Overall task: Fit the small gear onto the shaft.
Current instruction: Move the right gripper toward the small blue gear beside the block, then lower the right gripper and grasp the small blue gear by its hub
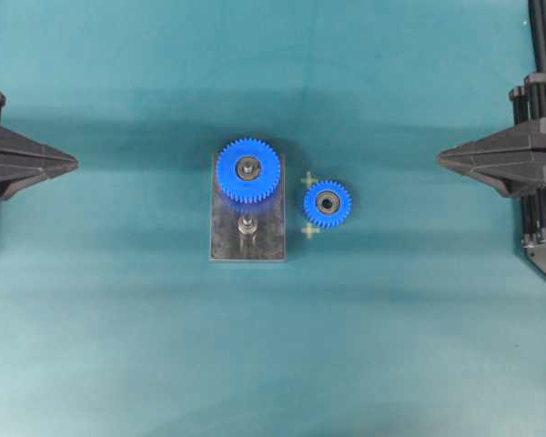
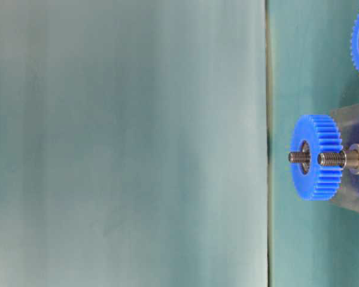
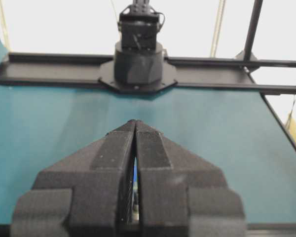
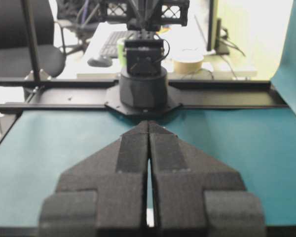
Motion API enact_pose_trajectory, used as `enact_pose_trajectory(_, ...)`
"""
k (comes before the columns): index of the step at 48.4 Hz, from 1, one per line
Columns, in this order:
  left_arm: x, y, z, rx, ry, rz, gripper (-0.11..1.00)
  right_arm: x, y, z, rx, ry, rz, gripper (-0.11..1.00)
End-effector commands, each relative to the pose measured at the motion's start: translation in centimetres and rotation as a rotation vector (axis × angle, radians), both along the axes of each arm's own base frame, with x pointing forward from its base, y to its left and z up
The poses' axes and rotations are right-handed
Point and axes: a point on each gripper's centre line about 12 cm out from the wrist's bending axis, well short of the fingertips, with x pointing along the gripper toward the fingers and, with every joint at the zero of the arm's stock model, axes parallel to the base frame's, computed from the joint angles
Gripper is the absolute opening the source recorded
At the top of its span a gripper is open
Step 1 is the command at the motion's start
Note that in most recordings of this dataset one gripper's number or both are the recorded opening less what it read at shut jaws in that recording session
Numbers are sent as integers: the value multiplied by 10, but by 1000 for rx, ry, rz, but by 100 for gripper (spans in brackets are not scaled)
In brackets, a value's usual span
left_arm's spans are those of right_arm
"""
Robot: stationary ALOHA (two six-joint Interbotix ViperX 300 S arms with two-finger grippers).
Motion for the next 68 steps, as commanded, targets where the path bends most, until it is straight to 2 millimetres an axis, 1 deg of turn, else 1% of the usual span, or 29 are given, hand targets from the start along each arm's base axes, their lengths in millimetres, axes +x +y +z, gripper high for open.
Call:
enact_pose_trajectory(1, 9, -2, 21, -14, -24, -12, 0, 2, -1, -1, 17, 8, -5, 1)
enact_pose_trajectory(5, 16, -2, 20, -20, 29, -12, 0, 3, -6, -8, 132, 67, -33, 1)
enact_pose_trajectory(10, 26, -2, 12, -20, 129, -10, 0, 7, -11, -17, 253, 195, -66, 1)
enact_pose_trajectory(18, 44, -2, -10, -25, 311, -6, 0, 20, -17, -38, 293, 464, -105, 1)
enact_pose_trajectory(26, 60, -2, -20, -22, 382, -6, 0, 39, -26, -57, 332, 691, -150, 1)
enact_pose_trajectory(33, 70, -2, -31, -14, 448, -6, 0, 55, -35, -75, 350, 855, -181, 1)
enact_pose_trajectory(40, 75, -2, -37, -14, 474, -5, 0, 74, -40, -87, 350, 959, -190, 1)
enact_pose_trajectory(53, 75, -2, -39, -12, 483, -6, 0, 107, -50, -115, 362, 1098, -208, 2)
enact_pose_trajectory(56, 75, -2, -39, -14, 483, -4, 0, 114, -52, -122, 362, 1117, -210, 10)
enact_pose_trajectory(59, 75, -2, -40, -12, 486, -5, 0, 121, -54, -126, 361, 1130, -212, 23)
enact_pose_trajectory(68, 74, -2, -37, -14, 476, -5, 0, 134, -61, -146, 352, 1183, -227, 79)
